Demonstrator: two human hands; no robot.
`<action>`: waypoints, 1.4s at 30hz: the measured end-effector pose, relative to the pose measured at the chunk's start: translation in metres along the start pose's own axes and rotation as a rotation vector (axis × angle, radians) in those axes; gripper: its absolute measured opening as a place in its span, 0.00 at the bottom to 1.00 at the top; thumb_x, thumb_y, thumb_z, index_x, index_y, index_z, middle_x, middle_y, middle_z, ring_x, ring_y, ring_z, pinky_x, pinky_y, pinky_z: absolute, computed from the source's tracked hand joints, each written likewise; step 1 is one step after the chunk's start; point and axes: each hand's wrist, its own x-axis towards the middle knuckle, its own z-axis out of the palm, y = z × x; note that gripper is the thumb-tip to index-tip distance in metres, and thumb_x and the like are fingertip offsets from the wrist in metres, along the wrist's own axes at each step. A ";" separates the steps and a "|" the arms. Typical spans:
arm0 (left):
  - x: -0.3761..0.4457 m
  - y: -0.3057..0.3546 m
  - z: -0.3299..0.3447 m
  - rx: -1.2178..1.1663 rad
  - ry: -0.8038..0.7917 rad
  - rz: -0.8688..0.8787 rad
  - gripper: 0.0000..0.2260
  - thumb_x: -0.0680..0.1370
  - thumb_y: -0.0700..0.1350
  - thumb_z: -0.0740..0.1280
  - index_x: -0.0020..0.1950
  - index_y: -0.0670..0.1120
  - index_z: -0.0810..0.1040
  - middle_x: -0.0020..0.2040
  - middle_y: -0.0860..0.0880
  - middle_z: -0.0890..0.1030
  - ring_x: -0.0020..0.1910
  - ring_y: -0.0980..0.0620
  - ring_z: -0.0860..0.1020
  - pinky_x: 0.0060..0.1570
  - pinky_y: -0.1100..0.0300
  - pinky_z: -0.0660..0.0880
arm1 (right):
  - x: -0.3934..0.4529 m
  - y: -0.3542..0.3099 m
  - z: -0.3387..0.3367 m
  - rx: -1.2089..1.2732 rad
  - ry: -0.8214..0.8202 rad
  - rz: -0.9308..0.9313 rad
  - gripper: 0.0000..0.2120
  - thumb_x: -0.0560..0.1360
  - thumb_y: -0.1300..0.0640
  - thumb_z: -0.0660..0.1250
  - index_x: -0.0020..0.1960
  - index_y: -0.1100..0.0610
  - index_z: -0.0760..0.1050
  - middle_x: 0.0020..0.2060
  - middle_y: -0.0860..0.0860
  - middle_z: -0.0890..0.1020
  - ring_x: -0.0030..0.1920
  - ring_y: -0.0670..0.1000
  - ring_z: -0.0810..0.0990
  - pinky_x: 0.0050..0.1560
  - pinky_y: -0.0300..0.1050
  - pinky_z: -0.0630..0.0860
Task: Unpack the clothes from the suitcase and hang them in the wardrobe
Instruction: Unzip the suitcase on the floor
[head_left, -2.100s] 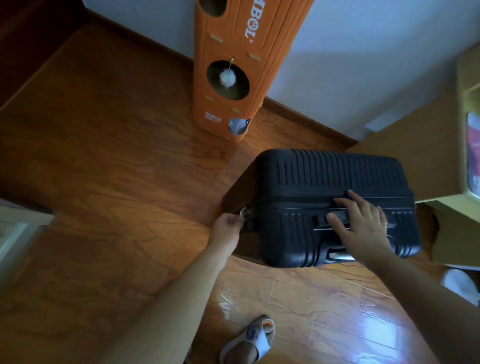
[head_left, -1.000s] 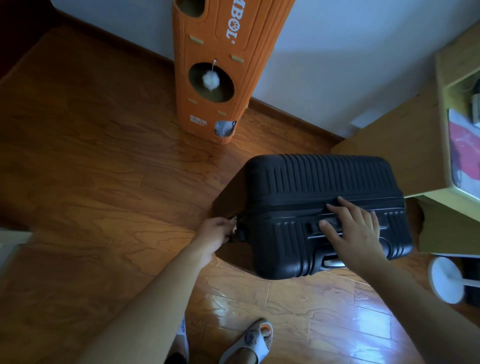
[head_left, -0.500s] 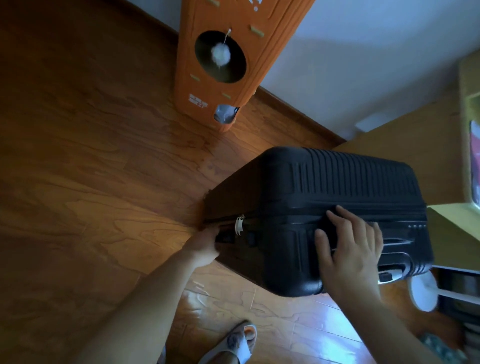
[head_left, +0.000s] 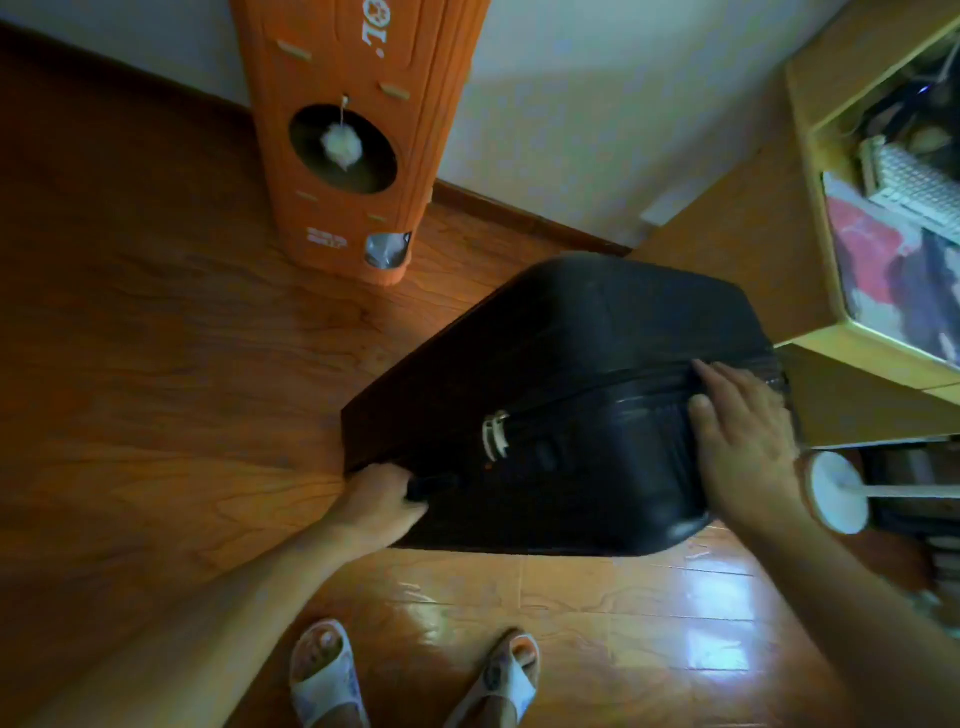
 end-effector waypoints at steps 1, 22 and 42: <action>-0.008 0.014 -0.008 0.017 0.033 0.001 0.10 0.77 0.48 0.71 0.36 0.48 0.78 0.30 0.52 0.76 0.30 0.53 0.78 0.31 0.60 0.68 | 0.012 0.012 -0.010 0.084 -0.067 0.081 0.26 0.79 0.42 0.51 0.72 0.49 0.72 0.73 0.55 0.70 0.74 0.57 0.64 0.77 0.58 0.56; 0.009 0.075 0.036 0.721 0.099 -0.316 0.14 0.79 0.46 0.65 0.33 0.51 0.74 0.33 0.51 0.78 0.35 0.49 0.78 0.33 0.55 0.77 | -0.057 0.095 0.249 0.635 -0.599 0.303 0.50 0.70 0.38 0.73 0.80 0.41 0.43 0.78 0.52 0.57 0.75 0.61 0.62 0.73 0.60 0.64; 0.012 0.025 0.156 0.478 0.186 -0.145 0.07 0.84 0.56 0.59 0.54 0.55 0.71 0.46 0.57 0.77 0.51 0.53 0.77 0.58 0.51 0.66 | -0.103 0.153 0.246 0.471 -0.581 0.445 0.55 0.71 0.43 0.75 0.80 0.44 0.36 0.75 0.56 0.60 0.73 0.62 0.62 0.72 0.63 0.63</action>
